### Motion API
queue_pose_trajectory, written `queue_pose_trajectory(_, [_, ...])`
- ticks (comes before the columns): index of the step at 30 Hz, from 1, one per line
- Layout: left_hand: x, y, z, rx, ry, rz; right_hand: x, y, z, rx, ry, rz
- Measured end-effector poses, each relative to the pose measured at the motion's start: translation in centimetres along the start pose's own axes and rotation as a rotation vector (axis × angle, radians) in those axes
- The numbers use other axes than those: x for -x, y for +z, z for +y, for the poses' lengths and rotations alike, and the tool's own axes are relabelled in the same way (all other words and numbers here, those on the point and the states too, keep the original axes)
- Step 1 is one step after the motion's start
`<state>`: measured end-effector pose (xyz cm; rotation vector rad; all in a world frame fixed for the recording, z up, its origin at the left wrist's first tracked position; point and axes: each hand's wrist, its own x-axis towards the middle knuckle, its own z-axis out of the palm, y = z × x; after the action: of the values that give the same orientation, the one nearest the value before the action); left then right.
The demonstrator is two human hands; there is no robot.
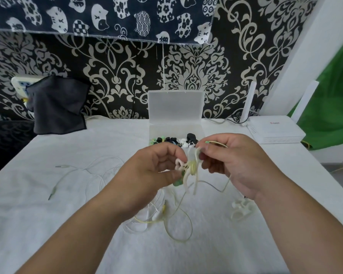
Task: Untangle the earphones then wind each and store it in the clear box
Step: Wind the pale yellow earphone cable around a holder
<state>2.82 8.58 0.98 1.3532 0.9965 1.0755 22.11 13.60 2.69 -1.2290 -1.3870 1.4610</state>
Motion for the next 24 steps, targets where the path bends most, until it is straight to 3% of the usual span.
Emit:
queue_pose_trajectory(4, [-0.3, -0.1, -0.4, 0.197, 0.060, 0.117, 0.2, 0.8, 0.6, 0.026, 0.165, -0.119])
queue_pose_trajectory(7, [-0.5, -0.2, -0.3, 0.188, 0.085, 0.252, 0.6, 1.8, 1.2, 0.172, 0.180, -0.249])
queue_pose_trajectory(16, [-0.3, -0.9, -0.6, -0.232, -0.019, 0.477, 1.3, 2.5, 0.9, 0.343, 0.147, -0.389])
queue_pose_trajectory(20, [-0.2, -1.0, -0.5, -0.495, -0.021, 0.417, 1.5, 2.0, 0.2, 0.443, 0.098, -0.375])
queue_pose_trajectory(24, [0.0, -0.9, -0.1, -0.530, -0.046, 0.377, 1.3, 1.0, -0.3, 0.493, 0.056, -0.321])
